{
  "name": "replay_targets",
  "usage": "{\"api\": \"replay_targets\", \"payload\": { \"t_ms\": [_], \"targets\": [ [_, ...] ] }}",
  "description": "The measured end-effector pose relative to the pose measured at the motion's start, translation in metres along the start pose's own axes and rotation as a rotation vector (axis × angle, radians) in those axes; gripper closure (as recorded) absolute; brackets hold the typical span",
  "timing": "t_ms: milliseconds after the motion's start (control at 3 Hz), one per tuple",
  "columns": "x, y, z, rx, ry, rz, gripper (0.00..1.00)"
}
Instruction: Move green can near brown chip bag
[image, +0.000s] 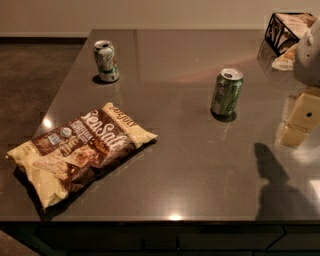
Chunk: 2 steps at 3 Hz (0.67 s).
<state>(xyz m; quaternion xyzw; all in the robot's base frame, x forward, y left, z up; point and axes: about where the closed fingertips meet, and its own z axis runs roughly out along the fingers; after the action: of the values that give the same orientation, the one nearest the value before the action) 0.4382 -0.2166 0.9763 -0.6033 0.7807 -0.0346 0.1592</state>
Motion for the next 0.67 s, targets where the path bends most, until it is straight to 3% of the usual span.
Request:
{"api": "replay_targets", "payload": {
  "t_ms": [333,667],
  "targets": [
    [0.000,0.000,0.000,0.000,0.000,0.000,0.00],
    [-0.002,-0.013,0.002,0.022,-0.001,0.056,0.00]
  ]
}}
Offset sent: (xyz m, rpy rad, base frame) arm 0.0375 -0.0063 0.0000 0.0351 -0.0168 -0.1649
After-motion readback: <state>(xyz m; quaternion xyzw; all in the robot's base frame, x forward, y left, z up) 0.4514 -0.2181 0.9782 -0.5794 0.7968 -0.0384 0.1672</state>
